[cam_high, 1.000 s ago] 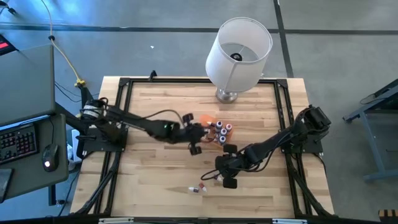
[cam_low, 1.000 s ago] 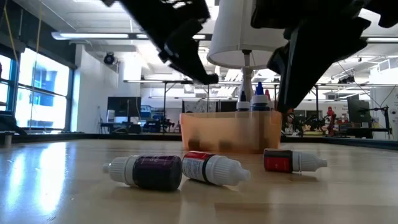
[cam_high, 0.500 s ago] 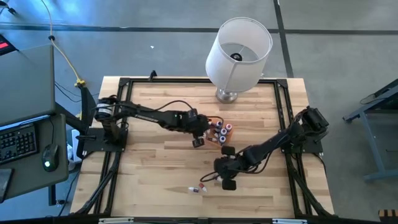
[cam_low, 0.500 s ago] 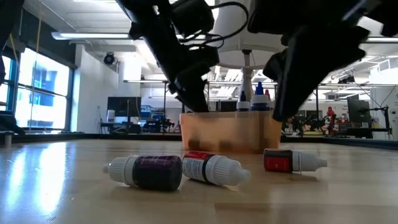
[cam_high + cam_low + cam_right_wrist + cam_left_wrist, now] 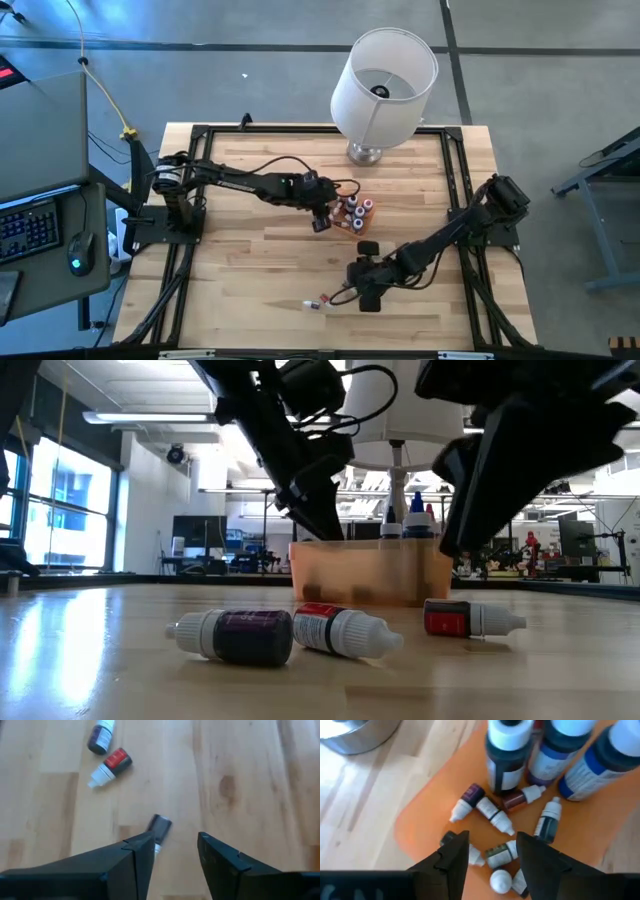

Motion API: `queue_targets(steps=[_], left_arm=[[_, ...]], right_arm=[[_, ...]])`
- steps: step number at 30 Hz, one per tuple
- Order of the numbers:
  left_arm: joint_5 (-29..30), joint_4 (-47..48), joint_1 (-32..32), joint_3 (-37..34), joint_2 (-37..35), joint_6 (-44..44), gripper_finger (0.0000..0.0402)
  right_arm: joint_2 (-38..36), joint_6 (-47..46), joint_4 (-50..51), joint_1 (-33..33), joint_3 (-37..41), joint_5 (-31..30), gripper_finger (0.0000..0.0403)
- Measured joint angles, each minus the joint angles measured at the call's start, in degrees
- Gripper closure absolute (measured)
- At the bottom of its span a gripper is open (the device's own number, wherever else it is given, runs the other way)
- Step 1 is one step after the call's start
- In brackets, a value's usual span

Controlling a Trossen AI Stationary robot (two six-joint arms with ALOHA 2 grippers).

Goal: Pick & Place food coloring
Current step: Put the small black food coloring bottle into the orange bin

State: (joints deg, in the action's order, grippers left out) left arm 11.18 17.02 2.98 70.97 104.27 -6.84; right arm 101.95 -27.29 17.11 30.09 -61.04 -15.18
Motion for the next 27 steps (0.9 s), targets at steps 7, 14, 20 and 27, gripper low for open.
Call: queue_targets(steps=[7,14,20,27], left_arm=[[0.5,11.97,-0.51,6.59,-2.75,-2.2,0.0243],[4.32,19.55,-2.7,11.33,-10.11,-2.02,0.0243],[7.55,21.44,-5.98,11.66,-17.79,-2.01,0.0243],[10.37,23.07,-12.14,11.64,-23.39,-2.24,0.0243]], right_arm=[[0.04,-4.5,-12.19,0.42,7.03,1.2,0.0229],[0.59,-1.33,-14.92,0.63,9.06,1.23,0.0224],[0.59,-1.99,-16.85,1.49,9.09,-0.86,0.0225],[1.66,-3.77,-18.33,1.4,9.01,-0.97,0.0225]])
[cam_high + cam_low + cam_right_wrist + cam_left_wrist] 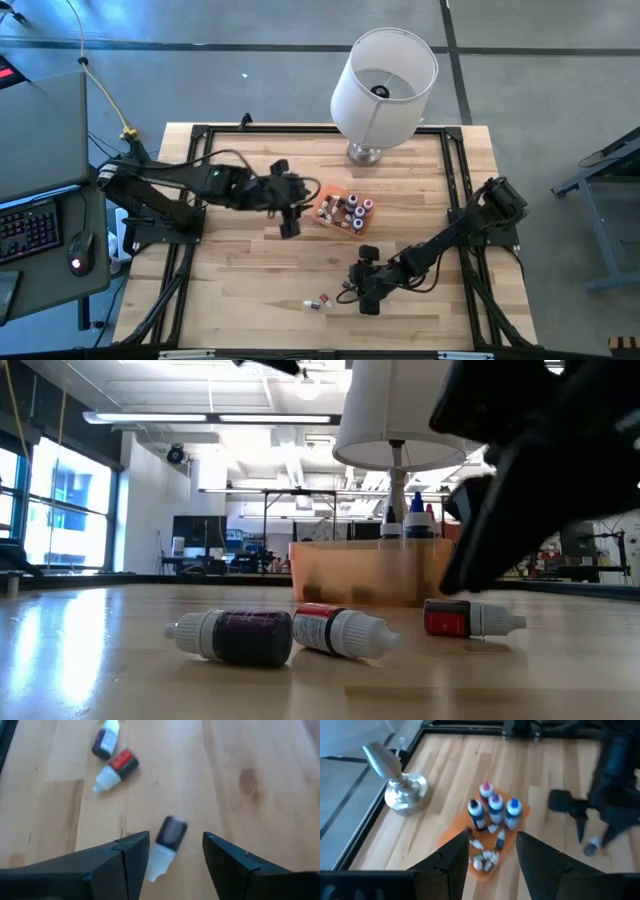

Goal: Pick & Place food coloring
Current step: Put the small black food coloring bottle into the orange bin

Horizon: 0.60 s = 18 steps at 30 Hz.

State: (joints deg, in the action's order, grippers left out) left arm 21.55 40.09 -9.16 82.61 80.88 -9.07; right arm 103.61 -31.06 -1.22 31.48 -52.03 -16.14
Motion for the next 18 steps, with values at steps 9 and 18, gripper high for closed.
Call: queue_targets(steps=[9,18], left_arm=[[9.87,4.1,-9.9,-0.02,-3.21,-1.51,0.0243],[15.2,8.06,-20.76,-0.04,-3.06,-8.19,0.0243]], right_arm=[[4.77,0.69,-5.74,-0.35,0.0,1.5,0.023],[4.51,5.31,-0.81,-0.79,-0.2,1.0,0.028]])
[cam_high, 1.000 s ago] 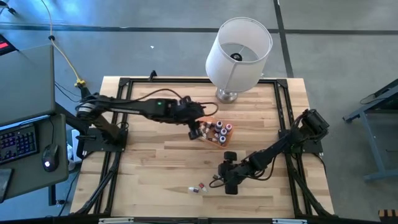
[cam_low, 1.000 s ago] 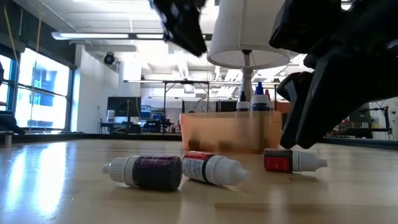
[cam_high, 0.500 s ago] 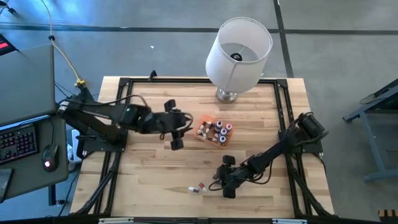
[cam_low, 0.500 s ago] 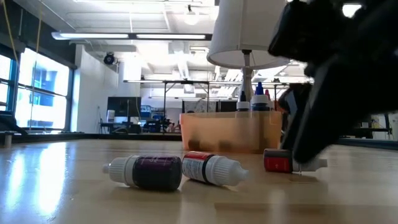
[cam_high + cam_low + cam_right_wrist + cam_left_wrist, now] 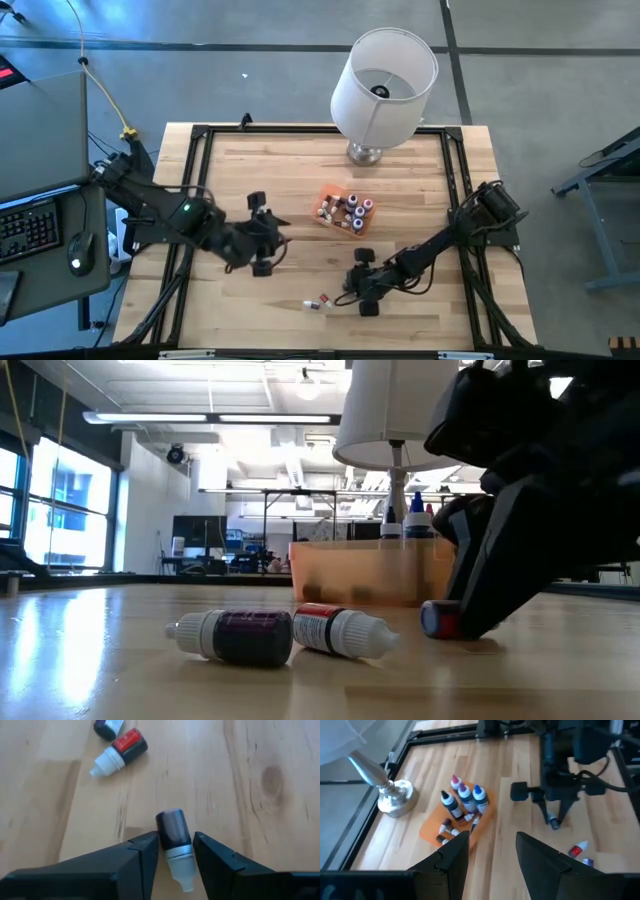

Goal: Pick & Place food coloring
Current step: Put the small black food coloring bottle into the orange bin

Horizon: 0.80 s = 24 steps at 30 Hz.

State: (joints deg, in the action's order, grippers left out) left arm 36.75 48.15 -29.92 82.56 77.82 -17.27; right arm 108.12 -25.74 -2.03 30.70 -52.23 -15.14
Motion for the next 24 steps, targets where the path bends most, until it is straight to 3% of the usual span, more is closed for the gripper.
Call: queue_targets(steps=[8,13,16,22,24], left_arm=[[6.16,0.01,-6.65,0.0,0.02,-7.0,0.0243],[8.77,-1.04,-9.68,-0.66,0.26,-8.56,0.0243],[8.86,-1.65,-9.52,-1.96,1.32,-9.08,0.0243],[11.12,-1.69,-9.52,-6.51,2.14,-13.64,0.0243],[11.81,-3.09,-9.16,-8.52,2.82,-16.0,0.0243]], right_arm=[[0.0,4.18,0.33,-1.64,0.07,1.72,0.0334],[-1.53,3.73,-2.16,-3.26,0.39,3.44,0.0332],[-4.31,8.64,-4.37,-4.92,-0.72,-2.25,0.0323],[-5.68,24.0,-6.1,-11.09,-6.56,-25.96,0.0328],[-5.77,24.76,-5.94,-14.38,-8.16,-27.47,0.0328]])
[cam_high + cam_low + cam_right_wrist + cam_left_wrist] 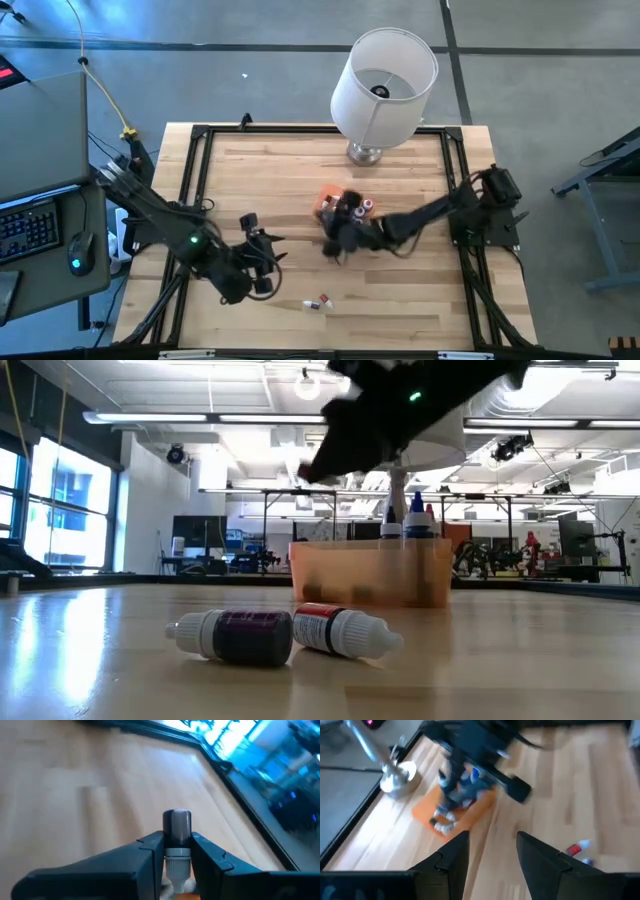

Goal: Pick & Place food coloring
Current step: Put the small black food coloring bottle into the orange bin, then put the small purple food coloring bottle into the orange bin

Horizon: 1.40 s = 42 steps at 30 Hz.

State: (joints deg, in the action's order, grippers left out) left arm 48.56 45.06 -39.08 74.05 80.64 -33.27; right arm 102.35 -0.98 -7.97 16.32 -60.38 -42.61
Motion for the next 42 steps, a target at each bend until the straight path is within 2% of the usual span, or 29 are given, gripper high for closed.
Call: queue_targets(steps=[2,8,12,18,20,23,27,33,36,38,42], left_arm=[[0.43,-0.64,0.51,-2.38,1.1,-1.02,0.0243],[0.54,-3.16,0.41,-8.0,2.13,-6.12,0.0243],[1.39,-3.49,0.51,-10.11,2.17,-7.95,0.0243],[2.79,-3.42,0.47,-10.57,2.15,-11.0,0.0243],[1.97,-3.4,0.49,-10.57,2.15,-12.2,0.0243],[-3.54,-3.53,0.49,-10.57,2.24,-13.05,0.0243],[-7.49,-4.84,1.21,-10.54,4.1,-13.66,0.0243],[-9.26,-4.76,1.57,-10.52,7.23,-13.5,0.0243],[-10.95,-6.85,3.56,-10.52,10.04,-10.45,0.0243],[-14.83,-8.48,4.65,-10.58,11.57,-7.81,0.0243],[-28.88,-19.36,6.44,-10.46,15.42,2.62,0.0243]], right_arm=[[0.0,-2.21,1.84,-3.22,-0.47,1.77,0.0325],[0.06,-7.93,9.63,-10.52,-0.59,14.22,0.0312],[0.06,-7.77,12.51,-12.62,-0.57,14.41,0.0304],[0.06,-3.01,10.28,-12.79,-0.63,14.04,0.0282],[-0.09,-2.84,9.87,-12.14,-0.63,14.02,0.0275],[-1.98,-1.58,10.11,-10.13,-0.63,14.1,0.0266],[-6.45,-0.06,10.42,-5.87,-0.65,13.86,0.0263],[-14.06,-0.62,10.4,2.16,-0.65,14.31,0.0269],[-16.17,-1.82,10.76,6.15,-0.65,13.8,0.0269],[-16.77,-2.08,11.06,8.2,-0.65,13.86,0.0269],[-16.96,-1.69,12.77,11.18,-0.66,12.78,0.0269]])
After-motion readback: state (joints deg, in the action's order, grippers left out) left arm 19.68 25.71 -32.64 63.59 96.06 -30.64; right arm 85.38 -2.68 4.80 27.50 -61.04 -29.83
